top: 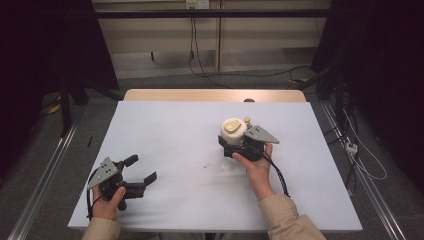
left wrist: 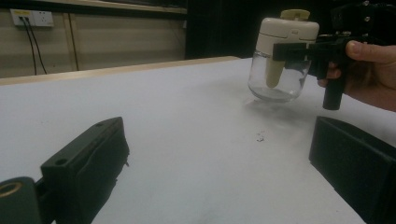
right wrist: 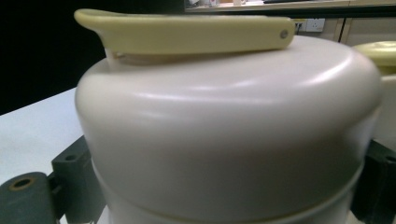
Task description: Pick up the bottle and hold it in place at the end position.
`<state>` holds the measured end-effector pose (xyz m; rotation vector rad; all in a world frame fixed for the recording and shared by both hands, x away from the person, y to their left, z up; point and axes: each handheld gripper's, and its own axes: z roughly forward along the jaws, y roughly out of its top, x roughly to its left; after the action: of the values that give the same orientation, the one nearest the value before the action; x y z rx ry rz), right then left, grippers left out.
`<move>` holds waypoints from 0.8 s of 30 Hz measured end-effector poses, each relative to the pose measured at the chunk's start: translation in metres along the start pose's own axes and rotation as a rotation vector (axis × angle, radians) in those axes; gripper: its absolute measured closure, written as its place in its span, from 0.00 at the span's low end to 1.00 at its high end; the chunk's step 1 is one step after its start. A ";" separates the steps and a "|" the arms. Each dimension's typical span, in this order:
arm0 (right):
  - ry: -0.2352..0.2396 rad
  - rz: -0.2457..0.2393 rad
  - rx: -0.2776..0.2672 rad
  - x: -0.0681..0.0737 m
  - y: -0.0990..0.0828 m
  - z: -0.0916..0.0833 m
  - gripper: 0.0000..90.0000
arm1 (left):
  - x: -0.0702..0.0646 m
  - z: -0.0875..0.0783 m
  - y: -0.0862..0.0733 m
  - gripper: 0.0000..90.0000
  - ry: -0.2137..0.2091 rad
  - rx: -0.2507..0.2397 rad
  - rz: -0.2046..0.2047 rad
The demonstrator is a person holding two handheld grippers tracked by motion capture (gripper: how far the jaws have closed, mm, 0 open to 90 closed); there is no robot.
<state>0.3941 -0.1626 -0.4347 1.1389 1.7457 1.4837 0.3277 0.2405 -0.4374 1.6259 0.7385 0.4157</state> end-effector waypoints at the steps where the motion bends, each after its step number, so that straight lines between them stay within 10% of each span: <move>1: 0.000 0.003 0.000 0.001 0.000 0.001 0.08 | 0.000 0.000 0.000 0.04 0.000 0.001 0.000; 24: 0.010 0.000 0.006 0.004 0.001 0.014 0.08 | 0.001 -0.003 -0.001 0.04 0.010 -0.001 -0.001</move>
<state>0.4045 -0.1526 -0.4366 1.1369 1.7581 1.4874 0.3265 0.2431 -0.4380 1.6232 0.7467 0.4240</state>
